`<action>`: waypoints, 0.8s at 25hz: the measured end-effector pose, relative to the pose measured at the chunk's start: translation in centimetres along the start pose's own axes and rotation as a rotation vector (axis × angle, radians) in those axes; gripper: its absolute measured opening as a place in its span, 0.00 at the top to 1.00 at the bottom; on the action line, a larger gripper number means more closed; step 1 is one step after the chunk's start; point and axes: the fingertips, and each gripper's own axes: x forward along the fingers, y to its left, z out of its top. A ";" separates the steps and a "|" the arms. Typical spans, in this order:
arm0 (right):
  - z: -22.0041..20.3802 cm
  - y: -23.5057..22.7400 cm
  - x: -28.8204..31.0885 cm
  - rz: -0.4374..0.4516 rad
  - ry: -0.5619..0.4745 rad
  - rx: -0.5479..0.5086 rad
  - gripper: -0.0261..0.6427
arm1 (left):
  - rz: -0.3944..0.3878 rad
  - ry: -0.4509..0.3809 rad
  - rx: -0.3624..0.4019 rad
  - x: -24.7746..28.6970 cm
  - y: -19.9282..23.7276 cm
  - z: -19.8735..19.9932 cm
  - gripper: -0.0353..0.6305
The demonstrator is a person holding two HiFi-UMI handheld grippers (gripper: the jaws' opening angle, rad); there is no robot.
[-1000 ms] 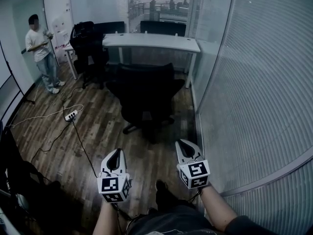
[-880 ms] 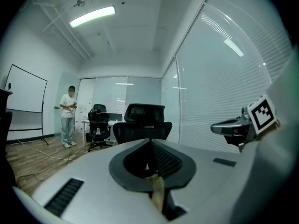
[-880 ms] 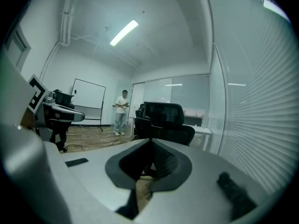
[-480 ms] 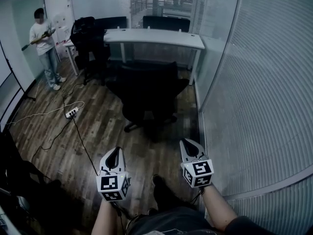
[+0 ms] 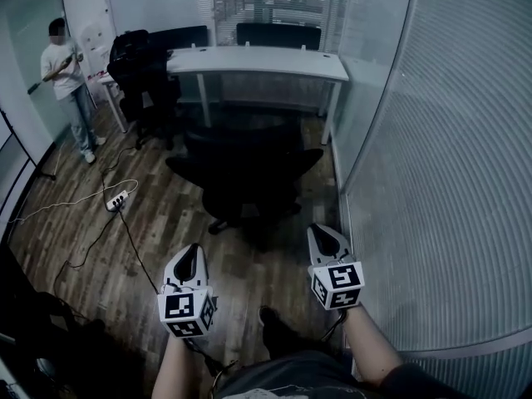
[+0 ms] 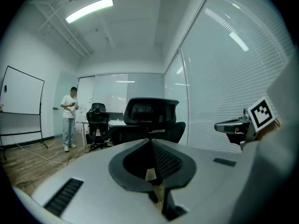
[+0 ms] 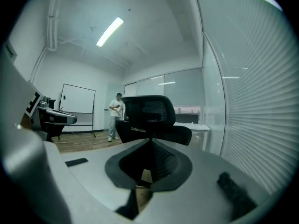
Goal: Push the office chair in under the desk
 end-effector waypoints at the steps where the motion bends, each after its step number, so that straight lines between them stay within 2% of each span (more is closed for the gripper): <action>1: 0.1 -0.6 1.0 -0.004 0.000 -0.005 0.92 | 0.001 0.001 0.013 1.1 0.2 0.2 0.91; 5: 0.7 -2.8 4.6 -0.029 0.013 -0.031 0.92 | 0.006 0.011 0.053 5.2 1.0 1.1 0.91; 10: 1.3 -4.6 8.8 -0.065 0.042 -0.110 0.92 | -0.062 0.060 0.064 9.4 1.2 1.2 0.91; 14: 1.9 -5.7 12.0 -0.075 0.067 -0.152 0.92 | -0.032 0.066 0.142 12.1 2.3 1.7 0.91; 15: 1.9 -5.8 12.8 -0.068 0.083 -0.171 0.92 | -0.029 0.064 0.169 12.9 2.4 1.8 0.87; 16: 1.8 -6.0 13.6 -0.059 0.099 -0.197 0.89 | -0.035 0.062 0.196 13.7 2.5 1.9 0.77; 17: 1.7 -6.2 14.4 -0.052 0.114 -0.226 0.81 | -0.043 0.062 0.222 14.6 2.5 1.9 0.70; 18: 1.5 -6.5 15.2 -0.049 0.127 -0.257 0.75 | -0.048 0.066 0.247 15.5 2.6 1.8 0.68; 20: 1.2 -7.3 16.7 -0.059 0.146 -0.330 0.71 | -0.041 0.084 0.316 17.2 3.0 1.4 0.62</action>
